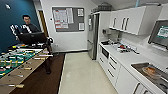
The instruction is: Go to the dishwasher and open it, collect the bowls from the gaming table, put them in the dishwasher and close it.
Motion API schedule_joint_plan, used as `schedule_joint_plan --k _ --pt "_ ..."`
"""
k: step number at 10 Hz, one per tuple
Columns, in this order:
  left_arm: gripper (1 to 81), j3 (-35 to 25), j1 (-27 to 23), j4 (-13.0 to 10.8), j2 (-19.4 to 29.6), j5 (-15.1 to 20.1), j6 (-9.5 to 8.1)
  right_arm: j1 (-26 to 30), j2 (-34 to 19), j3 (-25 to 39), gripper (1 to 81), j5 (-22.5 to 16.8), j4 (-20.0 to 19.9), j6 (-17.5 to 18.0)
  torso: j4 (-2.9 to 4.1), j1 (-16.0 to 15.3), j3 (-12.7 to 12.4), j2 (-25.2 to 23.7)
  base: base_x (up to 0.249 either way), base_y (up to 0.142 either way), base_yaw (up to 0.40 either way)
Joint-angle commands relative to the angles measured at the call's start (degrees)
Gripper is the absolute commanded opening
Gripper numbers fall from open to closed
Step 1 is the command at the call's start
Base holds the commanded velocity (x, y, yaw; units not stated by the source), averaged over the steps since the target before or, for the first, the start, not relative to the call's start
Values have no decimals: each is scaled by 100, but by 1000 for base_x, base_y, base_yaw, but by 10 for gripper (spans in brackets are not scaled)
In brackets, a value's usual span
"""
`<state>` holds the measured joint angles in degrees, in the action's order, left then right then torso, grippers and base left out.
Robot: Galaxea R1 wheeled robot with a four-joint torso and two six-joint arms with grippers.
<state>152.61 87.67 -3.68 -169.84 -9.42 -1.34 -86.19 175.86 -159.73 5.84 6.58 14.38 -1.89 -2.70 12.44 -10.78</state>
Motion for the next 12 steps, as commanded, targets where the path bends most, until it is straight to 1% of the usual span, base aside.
schedule_joint_plan --k 1,5,10,12 --pt "811 14 -202 -71 29 283 29 220 39 31 811 -294 -17 -6 0 0 0 0 0 0 356" --pt "811 23 -202 -71 20 283 29 263 39 31 811 -294 -25 -6 0 0 0 0 0 0 356" --pt "811 93 -211 -72 -7 283 29 246 48 66 811 -294 62 -32 0 0 0 0 0 0 356" --pt "811 93 -203 -80 -15 283 29 237 48 75 811 -311 272 -23 0 0 0 0 0 0 356"
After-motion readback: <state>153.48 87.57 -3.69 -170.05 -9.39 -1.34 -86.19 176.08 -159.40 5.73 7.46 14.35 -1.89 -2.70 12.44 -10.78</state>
